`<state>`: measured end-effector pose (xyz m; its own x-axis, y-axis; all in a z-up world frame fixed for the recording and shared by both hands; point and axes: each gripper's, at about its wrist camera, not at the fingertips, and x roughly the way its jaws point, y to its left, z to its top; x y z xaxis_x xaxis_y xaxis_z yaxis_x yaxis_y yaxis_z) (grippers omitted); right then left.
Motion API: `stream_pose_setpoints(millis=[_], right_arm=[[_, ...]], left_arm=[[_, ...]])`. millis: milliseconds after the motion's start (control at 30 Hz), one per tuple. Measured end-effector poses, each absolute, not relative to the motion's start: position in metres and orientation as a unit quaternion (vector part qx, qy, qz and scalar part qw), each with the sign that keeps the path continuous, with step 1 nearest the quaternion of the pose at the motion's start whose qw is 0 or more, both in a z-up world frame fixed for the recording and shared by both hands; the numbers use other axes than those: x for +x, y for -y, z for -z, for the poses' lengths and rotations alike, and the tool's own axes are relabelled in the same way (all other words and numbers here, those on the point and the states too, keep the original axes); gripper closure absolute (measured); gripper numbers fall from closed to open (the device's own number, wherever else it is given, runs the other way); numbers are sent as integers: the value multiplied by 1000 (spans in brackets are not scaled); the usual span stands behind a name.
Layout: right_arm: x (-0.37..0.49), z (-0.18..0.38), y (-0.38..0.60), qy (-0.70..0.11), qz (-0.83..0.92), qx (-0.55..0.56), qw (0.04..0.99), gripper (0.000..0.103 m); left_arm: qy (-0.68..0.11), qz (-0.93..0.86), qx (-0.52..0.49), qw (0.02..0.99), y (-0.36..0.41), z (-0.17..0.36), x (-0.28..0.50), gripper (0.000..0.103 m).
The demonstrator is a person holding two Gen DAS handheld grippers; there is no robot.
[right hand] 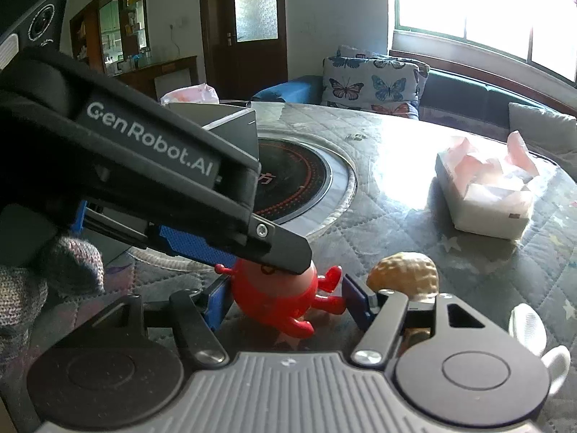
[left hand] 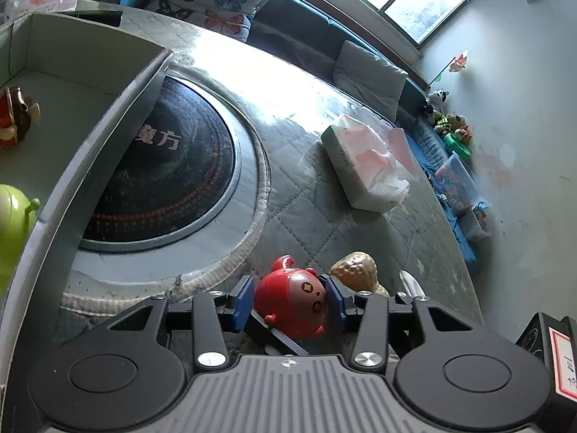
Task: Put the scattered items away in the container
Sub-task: 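Close the left gripper on the red octopus toy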
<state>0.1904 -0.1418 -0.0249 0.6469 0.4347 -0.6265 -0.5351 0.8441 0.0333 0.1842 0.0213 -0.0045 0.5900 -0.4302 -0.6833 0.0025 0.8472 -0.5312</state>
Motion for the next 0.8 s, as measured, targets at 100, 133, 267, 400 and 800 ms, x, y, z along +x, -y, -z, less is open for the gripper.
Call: stream_pose_setpoints(millis=[100,133,267,400,800], right_arm=[[187,25,140,-323,-270,-86,903,36],[187,25,140,-323,-270,-88,903,36],[179,21,136,-306,-268,-101,908,36],[171,16,131,-290,-270,-125,910,36],[164,14,126,-301,-279,-126,903,54]], left_arm=[[-435,128,-251,855,-24,5,181,56],[-436,127,-255,854,-25,6,181,56],[-436,123,-253,855,-26,4,180,56],[-437,121,-257,853,-26,4,180,56],[-429,118,-258,858,-27,-1,172,56]])
